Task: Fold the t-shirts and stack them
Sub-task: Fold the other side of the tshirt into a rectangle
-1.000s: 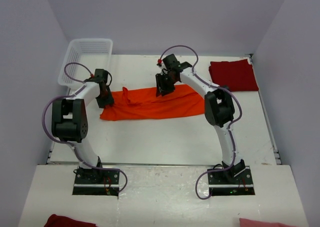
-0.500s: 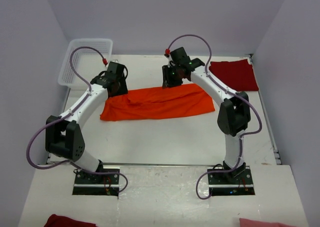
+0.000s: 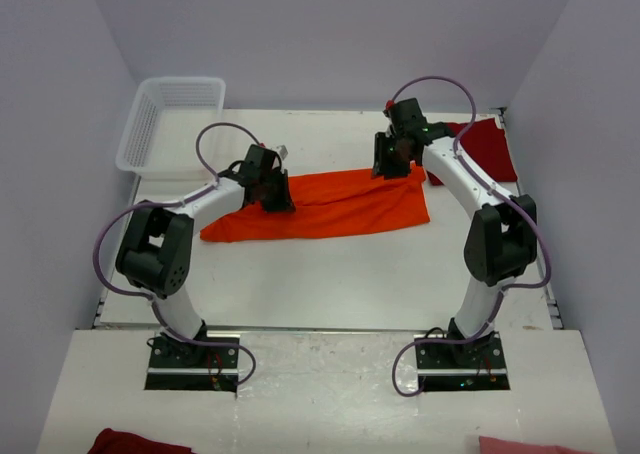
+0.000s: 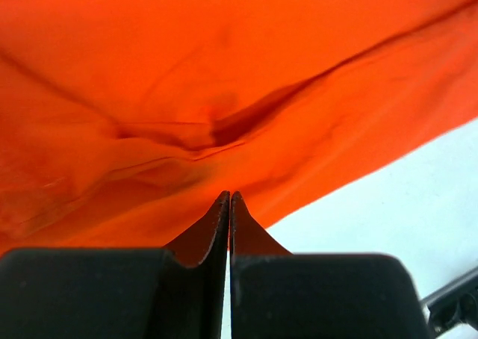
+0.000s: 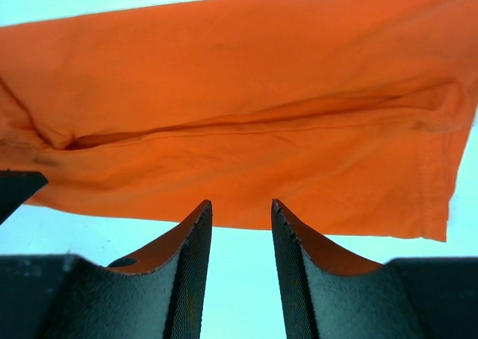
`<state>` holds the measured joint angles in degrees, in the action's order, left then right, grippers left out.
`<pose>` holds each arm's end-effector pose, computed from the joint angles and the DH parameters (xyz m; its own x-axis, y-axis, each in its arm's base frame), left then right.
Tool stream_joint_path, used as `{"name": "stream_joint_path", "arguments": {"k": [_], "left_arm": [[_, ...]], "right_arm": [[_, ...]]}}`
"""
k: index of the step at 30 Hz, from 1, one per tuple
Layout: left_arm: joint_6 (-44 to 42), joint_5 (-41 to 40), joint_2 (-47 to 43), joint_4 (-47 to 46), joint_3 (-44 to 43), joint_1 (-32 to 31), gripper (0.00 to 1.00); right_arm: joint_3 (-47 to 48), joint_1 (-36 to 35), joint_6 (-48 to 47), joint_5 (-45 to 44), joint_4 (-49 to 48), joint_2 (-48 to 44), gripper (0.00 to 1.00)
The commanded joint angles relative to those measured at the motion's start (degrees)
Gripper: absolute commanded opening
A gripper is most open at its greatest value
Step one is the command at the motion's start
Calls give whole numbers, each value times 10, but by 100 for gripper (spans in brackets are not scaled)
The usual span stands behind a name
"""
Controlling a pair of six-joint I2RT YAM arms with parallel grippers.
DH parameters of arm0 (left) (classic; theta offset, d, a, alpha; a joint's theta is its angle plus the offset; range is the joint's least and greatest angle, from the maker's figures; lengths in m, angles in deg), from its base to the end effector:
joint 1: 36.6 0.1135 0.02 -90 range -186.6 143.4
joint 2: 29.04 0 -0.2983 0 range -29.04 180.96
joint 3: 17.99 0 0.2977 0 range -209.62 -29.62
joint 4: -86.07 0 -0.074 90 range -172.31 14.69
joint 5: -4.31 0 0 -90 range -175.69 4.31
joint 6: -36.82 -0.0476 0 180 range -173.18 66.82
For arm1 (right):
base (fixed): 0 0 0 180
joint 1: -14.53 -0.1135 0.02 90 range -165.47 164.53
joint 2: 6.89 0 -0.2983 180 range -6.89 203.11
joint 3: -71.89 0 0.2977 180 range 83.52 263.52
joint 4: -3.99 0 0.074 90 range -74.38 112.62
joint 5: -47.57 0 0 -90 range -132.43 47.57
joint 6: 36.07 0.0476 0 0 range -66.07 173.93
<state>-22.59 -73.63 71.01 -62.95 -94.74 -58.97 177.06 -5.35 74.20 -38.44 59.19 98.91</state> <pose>0.3808 -0.1675 0.1916 -0.8931 -0.1706 -0.4163 0.0354 0.8958 -0.4431 0.4382 0.1620 0.2967 -0.8601 0.0565 -0.5069 -0.0831 0.9650 0.2486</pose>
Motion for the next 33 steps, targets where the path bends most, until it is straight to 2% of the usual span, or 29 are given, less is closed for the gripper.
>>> {"name": "stream_joint_path", "arguments": {"k": [1,8,13,16,19,21,23,25,33], "left_arm": [[11,46,8,-64,-7,-10,0],[18,44,42,-53,-2,-14,0],[25,31,58,-36,28,-16,0],[26,21,52,-40,46,-18,0],[23,16,47,-39,54,-19,0],[22,13,45,-41,55,-18,0],[19,13,45,-41,54,-19,0],[17,15,45,-42,54,-19,0],[16,19,48,-54,72,-20,0]], "right_arm": [[-20,8,6,-11,-13,-40,39],[-42,15,7,-2,-24,-45,39],[-43,15,27,-1,-17,4,38],[-38,16,53,-23,-2,47,30],[-70,16,71,-17,-32,56,27],[-100,15,77,-4,-61,56,22],[-124,15,88,5,-74,54,7],[-135,14,95,17,-85,54,0],[-183,8,114,18,-103,60,0]]}}
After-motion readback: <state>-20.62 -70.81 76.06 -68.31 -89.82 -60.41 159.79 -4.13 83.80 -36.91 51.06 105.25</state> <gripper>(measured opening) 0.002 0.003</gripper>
